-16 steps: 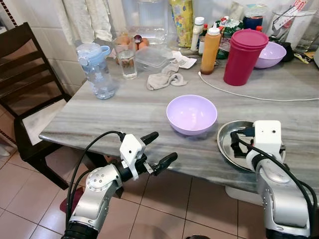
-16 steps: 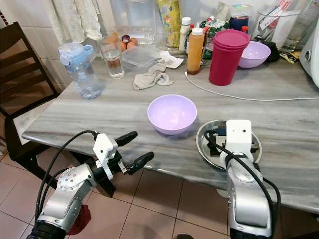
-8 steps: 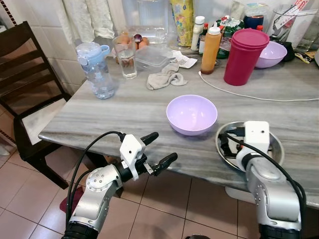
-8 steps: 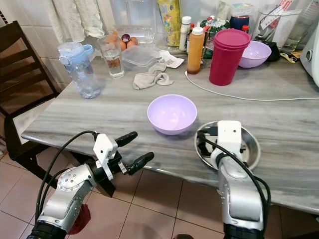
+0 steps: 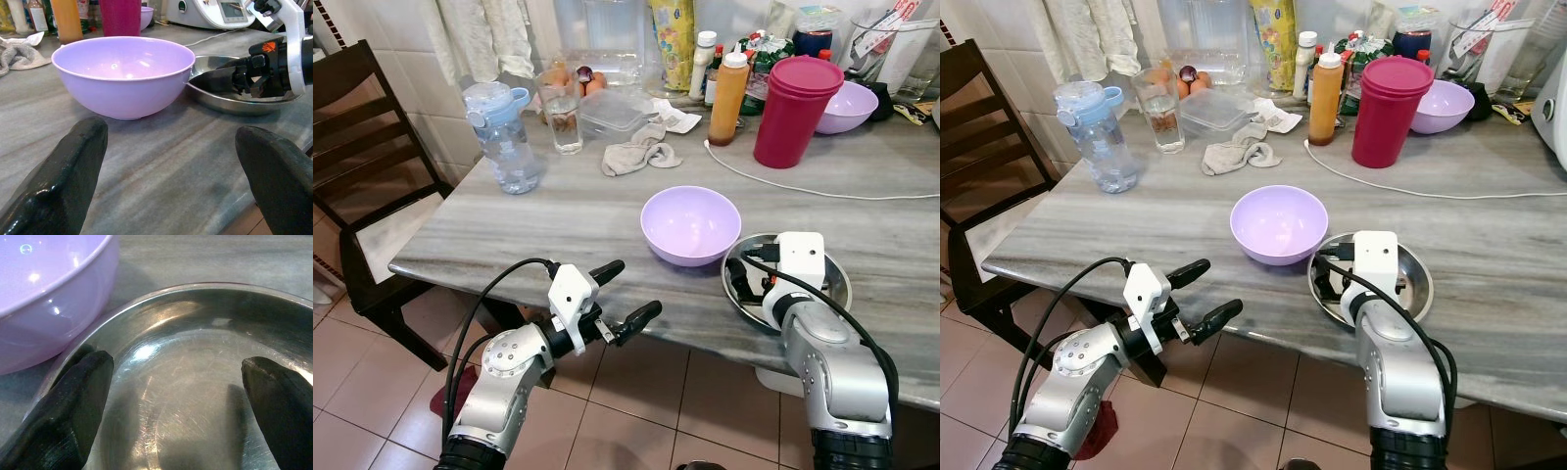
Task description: Setting the table
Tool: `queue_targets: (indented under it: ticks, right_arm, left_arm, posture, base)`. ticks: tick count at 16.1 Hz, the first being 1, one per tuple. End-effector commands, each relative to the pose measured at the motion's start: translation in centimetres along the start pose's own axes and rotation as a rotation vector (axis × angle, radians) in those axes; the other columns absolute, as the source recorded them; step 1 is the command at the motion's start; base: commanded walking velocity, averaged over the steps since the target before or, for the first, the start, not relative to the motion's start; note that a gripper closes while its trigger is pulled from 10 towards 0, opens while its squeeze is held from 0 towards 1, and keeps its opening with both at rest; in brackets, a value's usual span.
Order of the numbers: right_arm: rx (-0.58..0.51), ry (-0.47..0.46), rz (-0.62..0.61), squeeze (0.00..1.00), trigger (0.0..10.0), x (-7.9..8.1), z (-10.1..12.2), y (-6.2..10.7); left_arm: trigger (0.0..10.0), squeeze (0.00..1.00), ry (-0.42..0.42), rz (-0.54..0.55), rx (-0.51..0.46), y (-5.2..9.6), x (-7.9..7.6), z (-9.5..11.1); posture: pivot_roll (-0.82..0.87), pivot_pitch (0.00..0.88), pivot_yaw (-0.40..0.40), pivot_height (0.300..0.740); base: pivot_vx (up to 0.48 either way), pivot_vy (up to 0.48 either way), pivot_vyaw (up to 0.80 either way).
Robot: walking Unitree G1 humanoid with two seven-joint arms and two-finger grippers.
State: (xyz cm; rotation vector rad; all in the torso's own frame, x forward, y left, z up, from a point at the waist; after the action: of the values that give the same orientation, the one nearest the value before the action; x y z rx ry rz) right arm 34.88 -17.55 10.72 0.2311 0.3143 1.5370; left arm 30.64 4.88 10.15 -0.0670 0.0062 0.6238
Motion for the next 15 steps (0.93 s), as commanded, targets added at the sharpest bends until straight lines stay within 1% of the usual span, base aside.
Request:
queue_targets:
  ticks: [1,6,8,9,10,11,13,14,15]
  right_arm:
    - [-0.001,-0.004,0.024,0.0,10.0,0.8,0.1,-0.3]
    - [-0.009,-0.018,0.026,0.0,10.0,0.8,0.1,-0.4]
    - [-0.014,-0.025,-0.009,0.0,10.0,-0.1,-0.1,0.3]
    - [-0.038,-0.019,-0.021,0.0,10.0,-0.5,0.2,0.8]
    - [-0.039,-0.02,-0.03,0.0,10.0,-0.8,0.0,1.0]
    - [-0.035,-0.014,-0.037,0.0,10.0,-0.9,-0.3,1.2]
    - [-0.06,0.013,-0.05,0.0,10.0,-1.1,0.1,1.8]
    - [-0.083,0.022,-0.046,0.0,10.0,-1.0,0.5,2.1]
    - [-0.134,0.047,-0.053,0.0,10.0,-0.9,1.2,2.6]
  left_arm:
    - [10.0,0.0,-0.002,-0.007,0.007,0.3,0.0,0.0]
    - [10.0,0.0,-0.003,-0.012,0.011,0.4,-0.1,-0.1]
    - [10.0,0.0,-0.004,-0.009,0.013,0.5,0.0,-0.1]
    - [10.0,0.0,-0.002,-0.008,0.013,0.5,-0.1,-0.2]
    - [10.0,0.0,0.0,-0.009,0.014,0.5,-0.2,-0.2]
    - [10.0,0.0,0.001,-0.012,0.013,0.4,-0.3,-0.2]
    - [10.0,0.0,0.003,-0.015,0.012,0.4,-0.3,-0.2]
    - [10.0,0.0,0.005,-0.015,0.012,0.4,-0.2,-0.2]
    - [10.0,0.0,0.005,-0.018,0.013,0.4,-0.2,-0.2]
  posture:
    - [-0.23,0.083,0.064,0.74]
    - [-0.23,0.085,0.065,0.74]
    - [-0.23,0.087,0.064,0.74]
    - [-0.24,0.087,0.064,0.74]
    - [-0.24,0.088,0.065,0.74]
    - [-0.25,0.088,0.066,0.74]
    - [-0.25,0.089,0.066,0.74]
    - [-0.25,0.089,0.067,0.74]
    - [-0.25,0.089,0.068,0.74]
  base:
    - [0.0,0.0,0.0]
    - [0.0,0.0,0.0]
    - [0.0,0.0,0.0]
    - [0.0,0.0,0.0]
    - [0.0,0.0,0.0]
    - [0.0,0.0,0.0]
    - [0.0,0.0,0.0]
    - [0.0,0.0,0.0]
    - [0.0,0.0,0.0]
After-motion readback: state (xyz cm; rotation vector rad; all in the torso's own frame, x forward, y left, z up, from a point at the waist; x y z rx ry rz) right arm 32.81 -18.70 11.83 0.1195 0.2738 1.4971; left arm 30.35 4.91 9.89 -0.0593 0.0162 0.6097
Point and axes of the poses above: a point about 5 cm out from each wrist's last joint towards the gripper, its own y axis pointing back from the gripper into the wrist, its own z axis along the axis of the wrist's last joint, x = y × z, the point moved 6 cm from there along -y, pointing out of the wrist towards the gripper, and after that the axes turned 2 degrees about y, right-handed, at the moved point
